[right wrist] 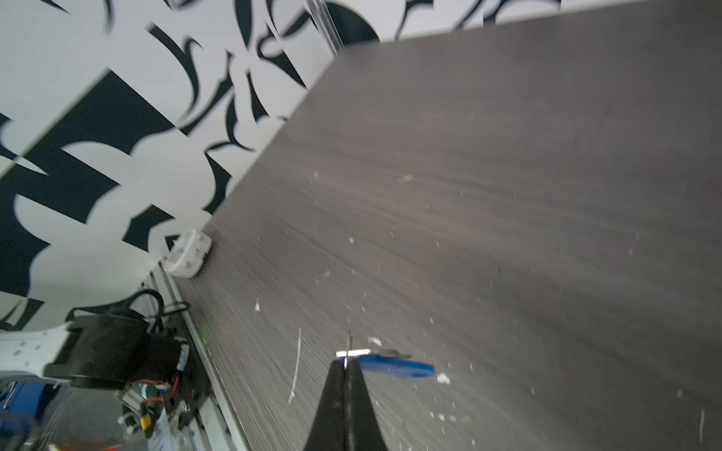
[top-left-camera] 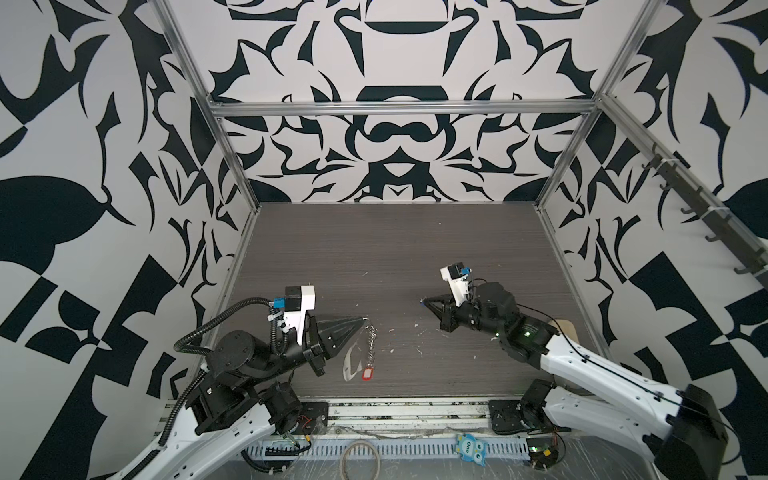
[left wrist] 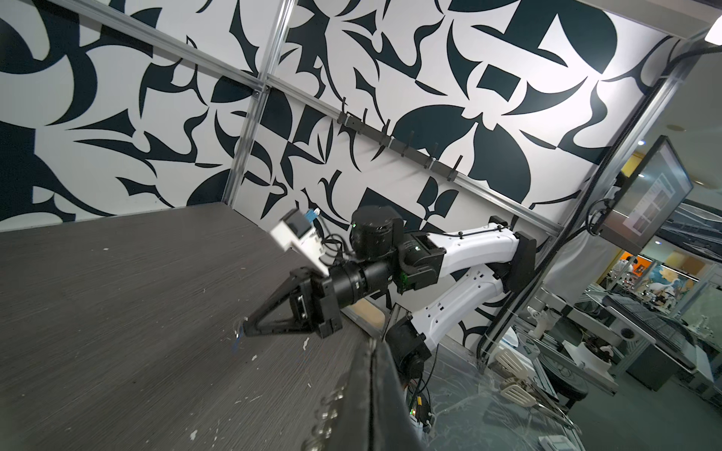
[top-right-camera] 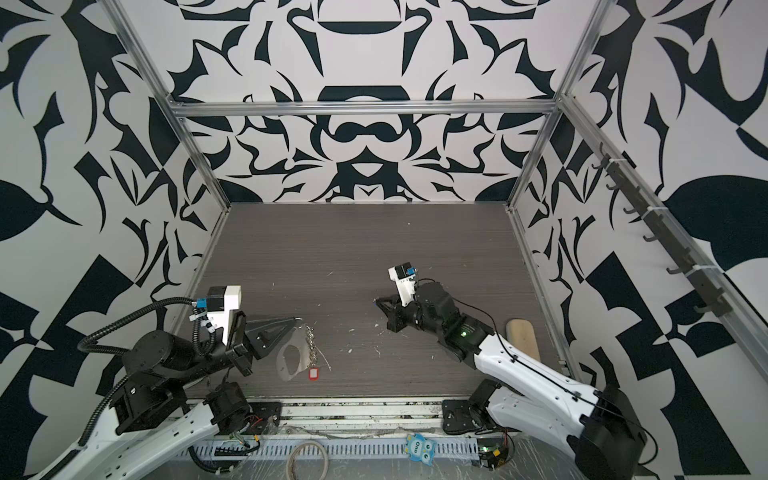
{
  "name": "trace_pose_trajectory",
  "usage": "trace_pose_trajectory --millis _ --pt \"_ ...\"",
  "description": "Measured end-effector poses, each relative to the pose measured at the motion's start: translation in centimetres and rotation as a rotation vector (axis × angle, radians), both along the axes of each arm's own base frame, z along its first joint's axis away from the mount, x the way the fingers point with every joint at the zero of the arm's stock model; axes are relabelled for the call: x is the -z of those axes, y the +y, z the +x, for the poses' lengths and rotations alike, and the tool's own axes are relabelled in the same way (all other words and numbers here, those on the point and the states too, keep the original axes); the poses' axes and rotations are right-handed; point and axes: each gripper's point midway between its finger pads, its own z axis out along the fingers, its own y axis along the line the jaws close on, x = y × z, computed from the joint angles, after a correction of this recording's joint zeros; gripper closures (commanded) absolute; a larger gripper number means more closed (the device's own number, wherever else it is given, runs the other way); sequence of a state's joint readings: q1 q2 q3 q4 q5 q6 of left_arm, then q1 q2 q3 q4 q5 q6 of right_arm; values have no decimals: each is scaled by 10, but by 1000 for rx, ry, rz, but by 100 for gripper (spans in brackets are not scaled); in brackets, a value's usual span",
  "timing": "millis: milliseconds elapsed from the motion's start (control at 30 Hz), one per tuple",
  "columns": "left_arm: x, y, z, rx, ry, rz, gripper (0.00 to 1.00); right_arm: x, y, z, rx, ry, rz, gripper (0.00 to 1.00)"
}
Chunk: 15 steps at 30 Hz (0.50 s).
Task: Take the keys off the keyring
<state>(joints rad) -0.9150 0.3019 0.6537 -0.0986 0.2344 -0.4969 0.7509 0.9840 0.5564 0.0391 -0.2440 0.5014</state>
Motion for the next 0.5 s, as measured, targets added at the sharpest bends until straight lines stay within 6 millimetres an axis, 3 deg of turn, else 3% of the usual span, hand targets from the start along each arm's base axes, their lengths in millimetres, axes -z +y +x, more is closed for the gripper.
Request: trace_pose_trajectory --millis 167,433,500 --pt "12 -1 6 -24 20 16 100 61 -8 -17 4 185 -70 100" --pt "18 1 10 -49 32 11 100 105 -20 -22 52 312 -151 100" --pt "19 1 11 -53 36 12 100 116 -25 -22 70 342 -185 89"
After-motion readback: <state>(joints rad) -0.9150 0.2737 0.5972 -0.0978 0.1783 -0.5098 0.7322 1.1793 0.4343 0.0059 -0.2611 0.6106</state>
